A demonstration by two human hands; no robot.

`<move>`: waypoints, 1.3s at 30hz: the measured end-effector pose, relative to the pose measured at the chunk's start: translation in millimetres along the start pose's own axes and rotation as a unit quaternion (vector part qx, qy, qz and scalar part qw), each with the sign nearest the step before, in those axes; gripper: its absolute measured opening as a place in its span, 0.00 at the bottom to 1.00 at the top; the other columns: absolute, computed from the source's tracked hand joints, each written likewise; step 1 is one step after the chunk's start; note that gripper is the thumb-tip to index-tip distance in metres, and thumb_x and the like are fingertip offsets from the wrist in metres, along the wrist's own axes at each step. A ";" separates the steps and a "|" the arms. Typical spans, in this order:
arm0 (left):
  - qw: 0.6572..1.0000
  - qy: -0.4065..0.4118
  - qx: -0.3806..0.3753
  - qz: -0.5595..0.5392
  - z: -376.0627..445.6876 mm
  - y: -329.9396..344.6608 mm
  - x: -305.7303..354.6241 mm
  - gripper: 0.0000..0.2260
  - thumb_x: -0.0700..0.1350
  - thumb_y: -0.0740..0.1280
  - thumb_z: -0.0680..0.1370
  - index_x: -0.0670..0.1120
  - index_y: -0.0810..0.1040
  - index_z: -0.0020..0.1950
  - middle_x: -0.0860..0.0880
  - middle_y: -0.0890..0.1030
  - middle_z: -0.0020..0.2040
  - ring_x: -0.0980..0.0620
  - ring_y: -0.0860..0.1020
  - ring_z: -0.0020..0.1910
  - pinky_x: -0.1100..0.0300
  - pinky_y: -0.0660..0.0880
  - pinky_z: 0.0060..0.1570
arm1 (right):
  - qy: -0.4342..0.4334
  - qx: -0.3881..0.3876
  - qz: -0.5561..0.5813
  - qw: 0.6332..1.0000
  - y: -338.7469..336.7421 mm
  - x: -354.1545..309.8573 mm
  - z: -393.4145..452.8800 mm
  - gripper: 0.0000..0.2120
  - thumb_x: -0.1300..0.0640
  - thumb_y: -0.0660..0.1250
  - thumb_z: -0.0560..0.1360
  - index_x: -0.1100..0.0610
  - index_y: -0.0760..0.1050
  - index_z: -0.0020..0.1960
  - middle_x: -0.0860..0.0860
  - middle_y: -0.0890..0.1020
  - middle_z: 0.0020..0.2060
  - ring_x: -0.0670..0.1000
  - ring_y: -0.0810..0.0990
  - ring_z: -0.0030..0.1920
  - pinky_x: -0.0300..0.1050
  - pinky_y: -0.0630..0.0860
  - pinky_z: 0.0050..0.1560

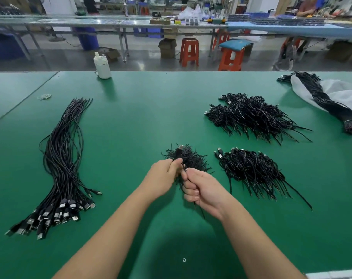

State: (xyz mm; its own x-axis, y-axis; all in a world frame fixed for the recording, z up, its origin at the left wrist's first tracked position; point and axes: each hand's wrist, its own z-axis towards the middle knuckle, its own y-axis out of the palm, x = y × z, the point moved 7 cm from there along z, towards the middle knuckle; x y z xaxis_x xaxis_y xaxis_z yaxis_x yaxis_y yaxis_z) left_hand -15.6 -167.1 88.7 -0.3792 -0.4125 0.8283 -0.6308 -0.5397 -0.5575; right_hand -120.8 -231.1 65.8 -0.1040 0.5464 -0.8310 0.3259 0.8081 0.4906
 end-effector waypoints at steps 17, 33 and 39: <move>0.887 -0.050 -0.033 -0.457 -8.1 10.9 26.1 0.18 0.48 0.56 0.84 0.35 0.78 0.48 0.50 0.71 0.24 0.51 0.77 0.32 0.56 0.73 0.37 | -0.046 0.043 -0.348 0.935 8.4 -8.2 -11.5 0.13 0.63 0.54 0.84 0.59 0.72 0.44 0.52 0.74 0.32 0.49 0.71 0.32 0.45 0.71 0.38; 0.853 -0.056 -0.160 -0.493 -19.5 22.3 37.5 0.14 0.48 0.63 0.78 0.42 0.80 0.36 0.41 0.80 0.31 0.43 0.82 0.40 0.50 0.79 0.50 | -0.179 0.102 -0.253 0.945 4.6 -26.3 -13.3 0.13 0.65 0.76 0.70 0.67 0.73 0.47 0.50 0.68 0.33 0.48 0.69 0.40 0.40 0.71 0.50; 0.935 -0.039 -0.188 -0.299 -20.0 10.8 32.7 0.17 0.47 0.58 0.84 0.41 0.81 0.43 0.38 0.85 0.47 0.43 0.83 0.50 0.53 0.79 0.52 | -0.216 0.171 -0.501 0.820 -0.2 -37.6 -23.1 0.07 0.55 0.72 0.73 0.51 0.73 0.46 0.51 0.74 0.42 0.46 0.72 0.42 0.41 0.71 0.43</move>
State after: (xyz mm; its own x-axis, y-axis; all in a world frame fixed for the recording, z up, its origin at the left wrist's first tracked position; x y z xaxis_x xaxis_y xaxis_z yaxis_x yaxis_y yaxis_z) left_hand -48.3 -171.7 110.9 0.1586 -0.1802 0.9708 -0.9127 -0.4019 0.0745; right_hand -138.6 -246.7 103.0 -0.1618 -0.5439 -0.8234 0.5330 0.6541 -0.5368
